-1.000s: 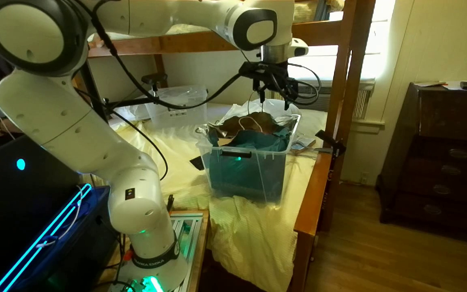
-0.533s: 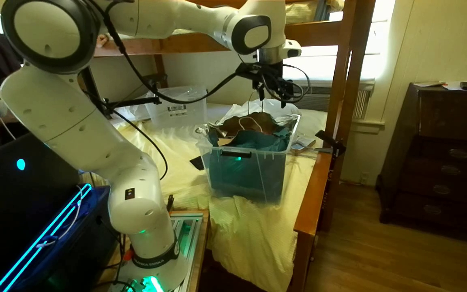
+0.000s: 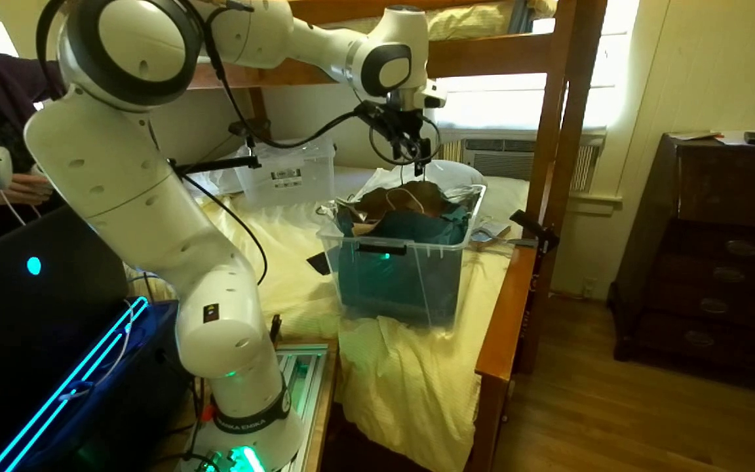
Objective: Remove the plastic bag from the blue bag
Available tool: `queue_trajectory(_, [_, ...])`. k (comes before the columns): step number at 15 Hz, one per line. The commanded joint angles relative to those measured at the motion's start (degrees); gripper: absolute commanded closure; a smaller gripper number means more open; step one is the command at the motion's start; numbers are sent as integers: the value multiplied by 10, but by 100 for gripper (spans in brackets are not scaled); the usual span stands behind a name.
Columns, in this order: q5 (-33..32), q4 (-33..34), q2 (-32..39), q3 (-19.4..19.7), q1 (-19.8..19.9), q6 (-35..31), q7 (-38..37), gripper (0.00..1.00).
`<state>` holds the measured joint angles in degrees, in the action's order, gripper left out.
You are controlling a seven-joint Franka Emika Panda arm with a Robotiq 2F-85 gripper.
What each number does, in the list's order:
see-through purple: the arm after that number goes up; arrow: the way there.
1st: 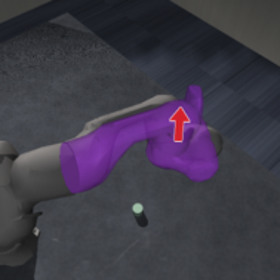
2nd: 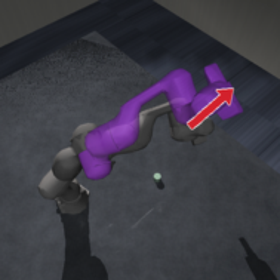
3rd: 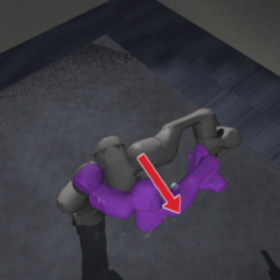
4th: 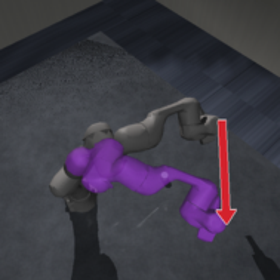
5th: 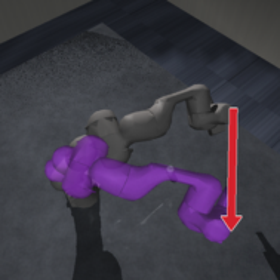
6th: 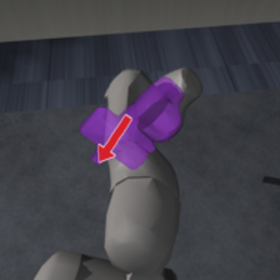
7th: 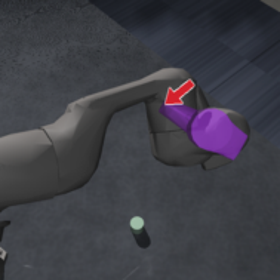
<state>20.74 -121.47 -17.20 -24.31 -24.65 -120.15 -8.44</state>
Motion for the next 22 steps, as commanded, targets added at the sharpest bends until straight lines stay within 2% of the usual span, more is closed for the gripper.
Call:
queue_trajectory(1, [4, 4, 6, -5, -4, -12, 0, 0])
queue_trajectory(8, [7, 6, 14, -8, -12, -34, 6, 0])
queue_trajectory(9, [15, -4, 11, -8, -11, -59, 5, 0])
queue_trajectory(11, [43, -22, 8, -7, -10, -111, -28, 0])
queue_trajectory(13, [35, -33, 6, -14, -1, -144, -86, 0])
queue_trajectory(17, [27, -56, 5, -25, 7, -167, -195, 0])
queue_trajectory(21, [38, -68, 26, -36, -1, -196, -241, 0])
queue_trajectory(22, [12, -74, 28, -42, 5, -201, -245, 0])
